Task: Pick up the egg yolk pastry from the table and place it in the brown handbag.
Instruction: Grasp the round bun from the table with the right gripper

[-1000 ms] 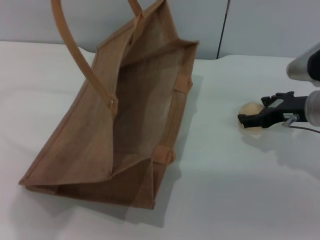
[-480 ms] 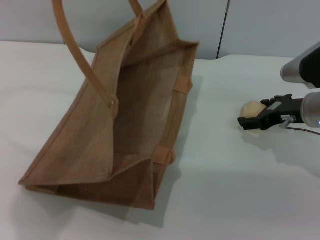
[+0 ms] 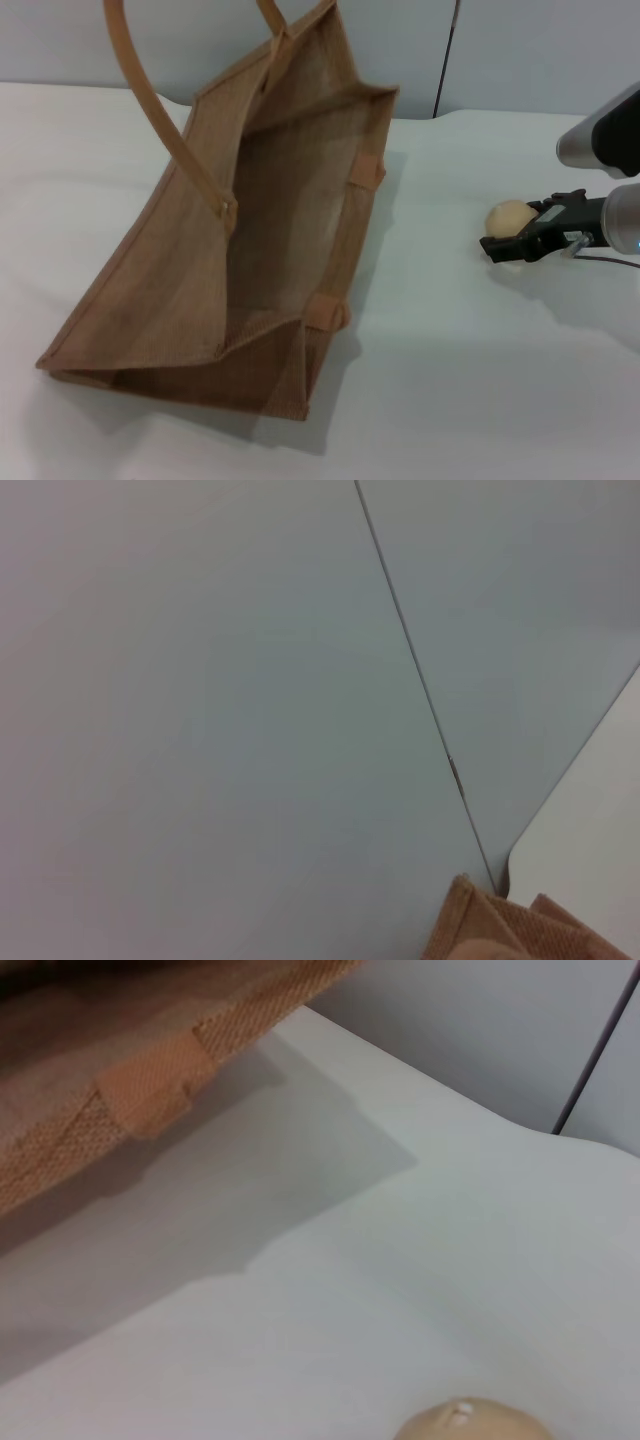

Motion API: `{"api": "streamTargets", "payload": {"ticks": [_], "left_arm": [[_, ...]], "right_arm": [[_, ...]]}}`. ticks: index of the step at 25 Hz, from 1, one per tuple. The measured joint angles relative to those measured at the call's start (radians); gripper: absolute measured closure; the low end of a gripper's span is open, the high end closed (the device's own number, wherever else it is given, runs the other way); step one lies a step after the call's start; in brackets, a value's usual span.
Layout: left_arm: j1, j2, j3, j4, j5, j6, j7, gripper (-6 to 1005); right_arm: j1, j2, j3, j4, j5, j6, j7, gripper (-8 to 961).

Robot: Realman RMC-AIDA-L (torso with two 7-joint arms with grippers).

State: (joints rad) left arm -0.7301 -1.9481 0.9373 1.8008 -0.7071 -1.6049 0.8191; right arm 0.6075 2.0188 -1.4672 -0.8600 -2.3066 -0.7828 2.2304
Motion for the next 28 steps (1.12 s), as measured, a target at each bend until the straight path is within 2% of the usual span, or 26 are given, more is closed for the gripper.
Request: {"api": "streamTargets", "payload": {"ticks": [6,11,16,28], "left_arm": [[0.000,0.000,0.000,0.000,0.002,0.000,0.000,877],[-0.001,-0.002,0.000,0.002,0.022,0.000,0.000,877],[-0.002,-0.003,0.000,0.002,0.026,0.001,0.000,877],[-0.001,-0.003,-0.001,0.006,0.026,0.006,0.000,877]], "right_arm": [[0.000,-0.003,0.001,-0.007,-0.001,-0.002,0.010,123],[0.000,-0.003,0.013,-0.008,-0.008,-0.013,0.012,241],[0.001,0.002,0.012,-0.015,-0.052,-0.011,0.011,291],[0.000,0.003,0.016,-0.029,-0.062,-0.007,0.040,336]]}}
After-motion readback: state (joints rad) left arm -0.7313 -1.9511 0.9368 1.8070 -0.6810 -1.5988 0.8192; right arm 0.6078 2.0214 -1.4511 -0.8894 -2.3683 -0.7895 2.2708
